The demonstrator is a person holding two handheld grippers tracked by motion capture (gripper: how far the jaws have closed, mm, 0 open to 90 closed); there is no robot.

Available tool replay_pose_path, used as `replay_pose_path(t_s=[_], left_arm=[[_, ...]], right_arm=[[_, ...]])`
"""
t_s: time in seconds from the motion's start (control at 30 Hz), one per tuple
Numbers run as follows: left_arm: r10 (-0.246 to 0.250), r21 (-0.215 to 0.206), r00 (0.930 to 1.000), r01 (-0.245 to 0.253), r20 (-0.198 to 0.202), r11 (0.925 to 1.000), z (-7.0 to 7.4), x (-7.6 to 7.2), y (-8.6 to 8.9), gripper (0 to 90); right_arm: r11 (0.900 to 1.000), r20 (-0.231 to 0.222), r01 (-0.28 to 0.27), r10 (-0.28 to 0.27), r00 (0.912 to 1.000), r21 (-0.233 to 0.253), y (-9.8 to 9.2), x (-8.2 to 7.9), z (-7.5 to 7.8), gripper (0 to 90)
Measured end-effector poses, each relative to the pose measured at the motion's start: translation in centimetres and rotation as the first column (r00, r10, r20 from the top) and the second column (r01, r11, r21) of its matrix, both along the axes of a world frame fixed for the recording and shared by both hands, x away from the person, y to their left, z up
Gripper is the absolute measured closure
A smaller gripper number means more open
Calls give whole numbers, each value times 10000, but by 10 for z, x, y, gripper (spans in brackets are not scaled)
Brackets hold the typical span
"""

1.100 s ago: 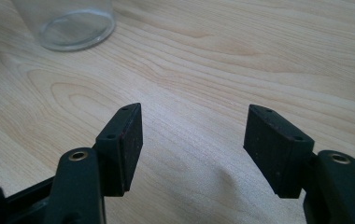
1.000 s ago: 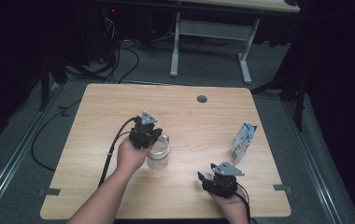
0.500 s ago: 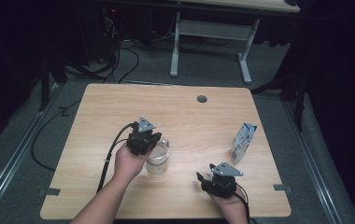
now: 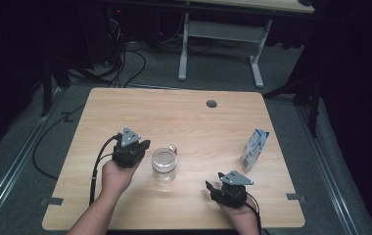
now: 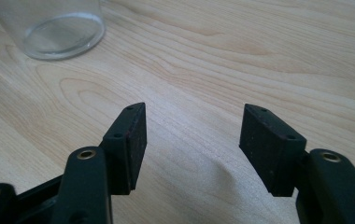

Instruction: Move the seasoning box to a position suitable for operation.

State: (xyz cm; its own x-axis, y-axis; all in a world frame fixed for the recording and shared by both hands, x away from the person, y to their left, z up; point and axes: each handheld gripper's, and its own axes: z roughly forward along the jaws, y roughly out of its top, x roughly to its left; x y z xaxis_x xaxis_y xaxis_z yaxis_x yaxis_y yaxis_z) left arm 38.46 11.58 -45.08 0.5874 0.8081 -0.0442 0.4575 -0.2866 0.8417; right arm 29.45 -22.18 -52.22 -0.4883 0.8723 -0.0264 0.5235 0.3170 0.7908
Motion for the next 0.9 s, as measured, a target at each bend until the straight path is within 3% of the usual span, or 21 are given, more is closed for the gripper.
replay_pose_path(t_s=[0.2, 0.43, 0.53, 0.6, 0.9], left_arm=[[-227, -318, 9997, 230, 72, 9992, -22, -15, 3, 897], [-458, -975, 9969, 519, 636, 9939, -38, -29, 3, 896], [-642, -721, 9956, 692, 686, 9950, -36, -30, 4, 886], [-623, -868, 9959, 679, 658, 9939, -35, -30, 7, 886], [-785, -721, 9948, 831, 649, 9939, -41, -33, 4, 898]], right_arm=[[9999, 10, -101, 100, 9999, 34, 1, 1, -1, 433], [9996, -114, -218, 216, 9997, -155, 6, 0, -3, 423], [9994, -116, -265, 262, 9996, -239, 8, -2, -3, 426], [9994, -110, -266, 264, 9996, -234, 8, -2, -3, 430], [9995, -68, -219, 218, 9997, -225, 10, -5, -3, 449]])
